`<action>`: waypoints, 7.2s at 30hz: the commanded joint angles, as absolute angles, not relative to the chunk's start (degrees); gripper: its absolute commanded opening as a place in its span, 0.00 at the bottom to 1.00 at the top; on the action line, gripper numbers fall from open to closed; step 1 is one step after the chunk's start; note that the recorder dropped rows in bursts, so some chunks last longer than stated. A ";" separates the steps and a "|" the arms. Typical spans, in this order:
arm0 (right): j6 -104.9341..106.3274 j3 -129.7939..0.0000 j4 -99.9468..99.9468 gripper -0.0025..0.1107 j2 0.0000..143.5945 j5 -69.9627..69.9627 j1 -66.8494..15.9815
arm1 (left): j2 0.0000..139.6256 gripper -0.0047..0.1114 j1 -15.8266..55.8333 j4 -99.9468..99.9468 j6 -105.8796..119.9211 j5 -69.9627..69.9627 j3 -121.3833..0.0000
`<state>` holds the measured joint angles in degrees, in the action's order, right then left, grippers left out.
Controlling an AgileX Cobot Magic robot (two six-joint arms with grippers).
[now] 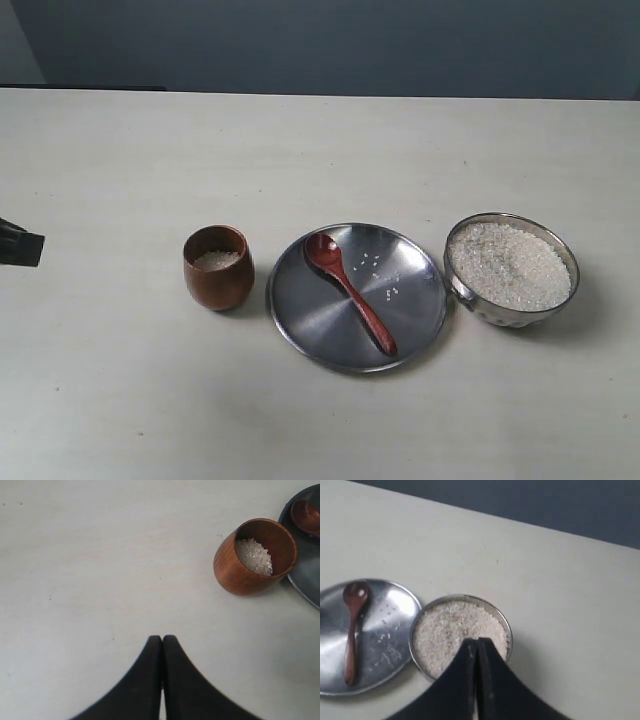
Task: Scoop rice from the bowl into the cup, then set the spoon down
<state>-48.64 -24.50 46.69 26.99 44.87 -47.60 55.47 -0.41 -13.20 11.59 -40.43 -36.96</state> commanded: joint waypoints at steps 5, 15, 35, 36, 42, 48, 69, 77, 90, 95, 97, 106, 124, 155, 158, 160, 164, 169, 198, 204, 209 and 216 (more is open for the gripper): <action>-48.89 -24.13 48.83 0.02 26.46 39.69 -47.28 | 55.59 0.04 -0.48 -13.14 11.64 -40.31 -36.88; -48.89 -24.13 44.40 0.02 26.46 43.60 -47.28 | 55.59 0.04 -0.48 -13.14 11.64 -40.31 -36.88; -48.89 -24.13 44.42 0.02 26.46 43.13 -47.28 | 55.59 0.04 -0.48 -13.36 11.64 -40.19 -36.88; -48.89 -24.13 44.42 0.02 26.46 43.13 -47.28 | 55.59 0.04 -0.48 -13.36 11.64 -40.19 -36.88; -48.95 -24.13 44.42 0.02 26.46 42.71 -47.28 | 52.79 0.04 -0.48 -12.36 11.84 -36.95 -36.88; -48.95 -24.13 44.42 0.02 26.46 42.71 -47.28 | 44.48 0.04 -0.48 -18.41 11.98 -17.03 -33.59; -49.04 -24.13 44.42 0.02 26.46 42.98 -47.28 | 25.45 0.04 -0.48 0.74 13.04 -7.33 -14.21; -49.04 -24.13 44.42 0.02 26.46 42.98 -47.28 | 19.32 0.04 -0.48 0.53 12.43 -4.71 -7.83; -49.04 -24.13 44.42 0.02 26.46 42.68 -47.28 | 9.56 0.04 -0.48 0.53 12.43 -5.12 -0.44; -49.04 -24.13 44.42 0.02 26.46 42.68 -47.28 | 8.77 0.04 -0.48 -0.31 12.43 -9.58 0.00; -49.04 -24.13 44.42 0.02 26.46 42.68 -47.28 | 8.53 0.04 -0.48 0.00 12.43 -11.83 0.00; -49.04 -24.13 44.42 0.02 26.46 43.00 -47.28 | 3.54 0.04 -0.48 0.00 12.55 -16.64 0.00; -49.04 -24.13 44.30 0.02 26.46 42.66 -47.28 | 0.00 0.04 -0.48 -7.27 12.45 -20.02 0.00; -49.04 -24.13 44.34 0.02 26.46 42.77 -47.28 | 0.00 0.04 -0.48 -7.01 12.45 -20.02 0.00; -49.04 -24.13 44.22 0.02 26.46 42.75 -47.28 | 0.00 0.04 -0.48 -7.01 12.45 -20.02 0.00; -49.04 -24.13 44.22 0.02 26.46 42.75 -47.28 | 0.00 0.04 -0.48 -7.01 12.45 -20.02 0.00; -49.04 -24.13 44.22 0.02 26.46 42.75 -47.28 | 0.00 0.04 -0.48 -6.92 12.45 -20.02 0.00; -49.04 -24.13 44.22 0.02 26.46 42.75 -47.28 | 0.00 0.04 -0.48 -5.62 12.29 -20.14 0.00; -49.04 -24.13 44.42 0.02 26.46 43.02 -47.28 | 0.00 0.04 -0.48 1.40 -0.46 -19.57 -0.07; -49.04 -24.13 44.42 0.02 26.46 42.76 -47.28 | 0.00 0.04 -0.48 1.66 -0.46 -19.57 0.00; -49.04 -24.13 44.42 0.02 26.46 42.76 -47.28 | 0.00 0.04 -0.48 1.66 -0.46 -19.57 0.00; -49.04 -24.13 44.42 0.02 26.46 42.76 -47.28 | 0.00 0.04 -0.48 1.66 -0.46 -19.57 0.00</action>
